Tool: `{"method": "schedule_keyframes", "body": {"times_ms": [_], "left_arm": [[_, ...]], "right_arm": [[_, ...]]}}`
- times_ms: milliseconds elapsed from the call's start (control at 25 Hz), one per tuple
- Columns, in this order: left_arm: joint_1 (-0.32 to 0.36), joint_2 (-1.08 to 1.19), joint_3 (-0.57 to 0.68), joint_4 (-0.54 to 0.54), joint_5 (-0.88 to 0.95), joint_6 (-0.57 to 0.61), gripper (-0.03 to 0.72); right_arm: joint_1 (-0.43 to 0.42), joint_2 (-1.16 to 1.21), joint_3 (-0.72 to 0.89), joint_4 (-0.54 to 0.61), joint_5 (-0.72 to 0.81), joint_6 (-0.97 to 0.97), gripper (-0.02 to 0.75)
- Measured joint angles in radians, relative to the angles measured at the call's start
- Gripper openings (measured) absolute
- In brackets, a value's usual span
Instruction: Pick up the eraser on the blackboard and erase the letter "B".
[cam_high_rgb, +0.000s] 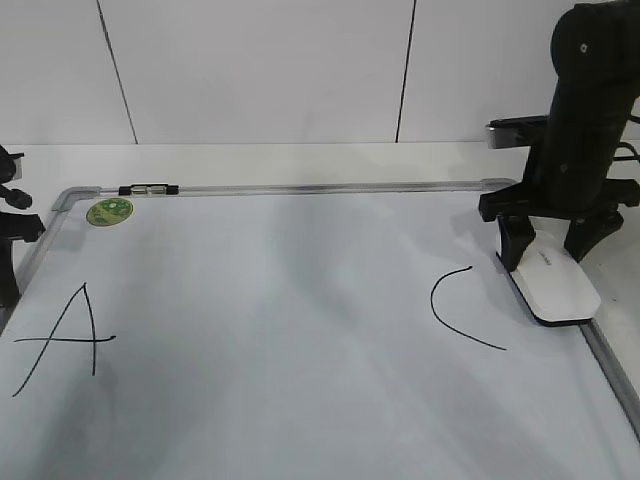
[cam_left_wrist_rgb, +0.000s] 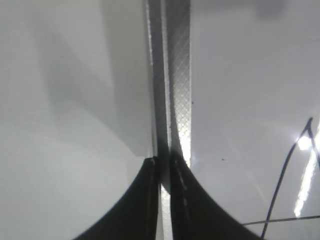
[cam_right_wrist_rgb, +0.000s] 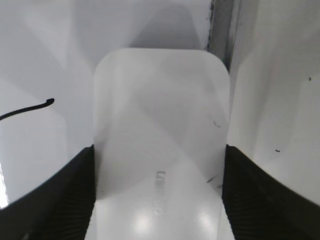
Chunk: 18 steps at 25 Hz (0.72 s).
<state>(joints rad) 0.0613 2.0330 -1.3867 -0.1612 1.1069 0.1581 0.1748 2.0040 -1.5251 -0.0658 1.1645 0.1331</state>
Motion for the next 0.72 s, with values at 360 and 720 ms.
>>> {"method": "schedule_keyframes", "body": {"times_ms": [360, 720], "left_arm": [[0.000, 0.000, 0.000, 0.000, 0.000, 0.000, 0.020], [0.000, 0.000, 0.000, 0.000, 0.000, 0.000, 0.020]], "right_arm": [[0.000, 0.000, 0.000, 0.000, -0.005, 0.000, 0.567], [0.000, 0.000, 0.000, 0.005, 0.011, 0.000, 0.653]]}}
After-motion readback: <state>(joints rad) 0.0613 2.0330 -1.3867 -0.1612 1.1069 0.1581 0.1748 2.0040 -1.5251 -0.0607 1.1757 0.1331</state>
